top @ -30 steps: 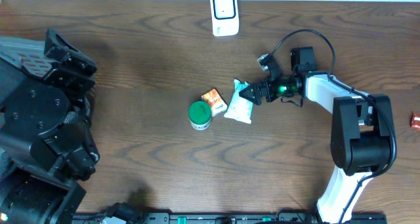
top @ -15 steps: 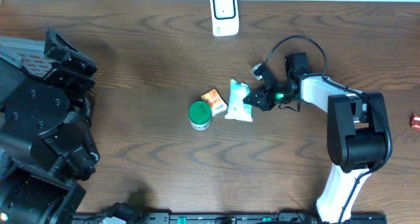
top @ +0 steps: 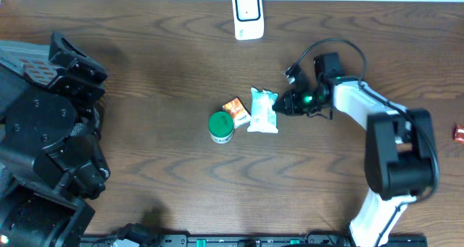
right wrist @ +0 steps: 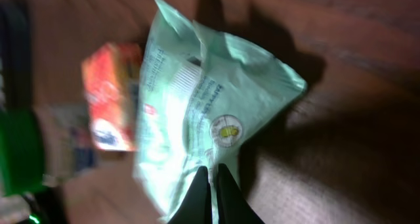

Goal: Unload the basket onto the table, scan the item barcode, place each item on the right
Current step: 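Regrasp the wipe pack at its end with the right gripper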

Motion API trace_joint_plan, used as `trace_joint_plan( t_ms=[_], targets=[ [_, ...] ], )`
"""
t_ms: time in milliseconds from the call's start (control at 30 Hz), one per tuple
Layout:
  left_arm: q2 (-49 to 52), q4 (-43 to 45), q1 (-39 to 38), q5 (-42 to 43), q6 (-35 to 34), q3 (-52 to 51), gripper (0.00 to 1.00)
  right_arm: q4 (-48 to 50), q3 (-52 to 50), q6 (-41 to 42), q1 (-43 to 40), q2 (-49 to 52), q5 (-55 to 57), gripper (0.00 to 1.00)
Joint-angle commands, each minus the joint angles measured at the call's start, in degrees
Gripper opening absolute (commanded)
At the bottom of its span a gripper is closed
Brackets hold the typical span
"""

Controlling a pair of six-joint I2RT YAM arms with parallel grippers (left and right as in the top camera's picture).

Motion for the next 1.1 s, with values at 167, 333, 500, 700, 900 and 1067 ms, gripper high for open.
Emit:
trace_joint_plan(
  t_ms=[167,333,500,700,900,1067],
  targets=[
    [-0.11,0.02,0.24,-0.9,0.81,0.2,0.81,2.67,0.33,0.85,0.63,-11.21,5.22,0.9],
    [-0.11,0.02,0.24,-0.9,0.81,0.2,0.82,8.35,0.35,-4.17,0.76,-5.62,3.17,0.99],
    [-0.11,0.02,0.24,-0.9,0.81,0.2,0.82,11.69,3.26,-7.08,0.81,2.25,2.16,0.99],
    [-0.11,0.02,0.24,-0.9,0.81,0.17,0.82,10.8,6.99,-10.93,0.94,8.44,-2.75,0.99],
    [-0.11,0.02,0.24,-0.9,0.81,0.17,0.81,2.84,7.06,-21.86,1.16,9.49,-7.23,0.99],
    [-0.11,0.02,0.24,-0.87,0.81,0.17,0.81,-4.85,7.06,-30.64,1.29,9.51,-5.31,0.99]
  ],
)
